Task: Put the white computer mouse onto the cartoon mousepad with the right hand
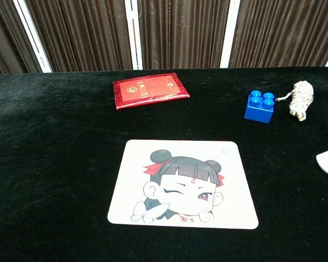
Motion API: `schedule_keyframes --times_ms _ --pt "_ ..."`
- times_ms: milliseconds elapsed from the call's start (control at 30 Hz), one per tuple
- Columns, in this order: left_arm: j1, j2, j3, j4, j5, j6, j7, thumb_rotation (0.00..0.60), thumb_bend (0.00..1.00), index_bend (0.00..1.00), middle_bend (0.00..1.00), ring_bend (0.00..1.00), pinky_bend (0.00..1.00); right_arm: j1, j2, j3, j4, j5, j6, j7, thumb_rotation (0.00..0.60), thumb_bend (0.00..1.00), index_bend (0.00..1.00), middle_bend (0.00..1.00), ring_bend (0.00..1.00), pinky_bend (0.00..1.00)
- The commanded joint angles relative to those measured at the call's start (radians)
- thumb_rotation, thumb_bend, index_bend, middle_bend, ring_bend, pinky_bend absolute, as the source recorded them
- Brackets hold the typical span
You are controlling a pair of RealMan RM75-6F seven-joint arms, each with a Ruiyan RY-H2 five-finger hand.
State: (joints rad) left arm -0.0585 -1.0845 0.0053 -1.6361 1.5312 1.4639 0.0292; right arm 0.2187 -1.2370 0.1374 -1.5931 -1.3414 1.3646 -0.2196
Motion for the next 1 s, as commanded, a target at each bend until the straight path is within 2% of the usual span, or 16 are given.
schedule_keyframes --times_ms 33,100,200,433,1000 --pt "0.001 0.0 0.001 0.0 0.001 0.002 0.002 0.6 0.27 0.03 0.0 0.0 0.0 0.002 0.003 -0.002 -0.003 -0.002 -0.004 0.005 0.6 0.03 0.0 0.0 0.0 0.0" --pt "0.001 0.0 0.0 0.0 -0.001 0.002 -0.001 0.6 0.27 0.04 0.0 0.0 0.0 0.003 0.006 -0.003 -0.009 -0.004 -0.01 0.012 0.6 0.03 0.0 0.0 0.0 0.0" --pt "0.0 0.0 0.0 -0.001 -0.002 0.001 -0.003 0.6 0.27 0.04 0.0 0.0 0.0 0.012 0.005 -0.012 -0.01 -0.01 -0.032 0.015 0.6 0.03 0.08 0.0 0.0 0.0" --pt "-0.002 0.0 -0.001 -0.004 -0.006 -0.003 -0.001 0.6 0.27 0.05 0.0 0.0 0.0 0.046 0.007 -0.024 -0.024 0.023 -0.12 -0.026 0.6 0.03 0.21 0.08 0.0 0.0" --pt "-0.006 0.002 -0.001 -0.008 -0.012 -0.01 -0.001 0.6 0.27 0.06 0.0 0.0 0.0 0.135 -0.032 -0.015 -0.056 0.225 -0.294 -0.198 0.6 0.04 0.22 0.08 0.0 0.0"
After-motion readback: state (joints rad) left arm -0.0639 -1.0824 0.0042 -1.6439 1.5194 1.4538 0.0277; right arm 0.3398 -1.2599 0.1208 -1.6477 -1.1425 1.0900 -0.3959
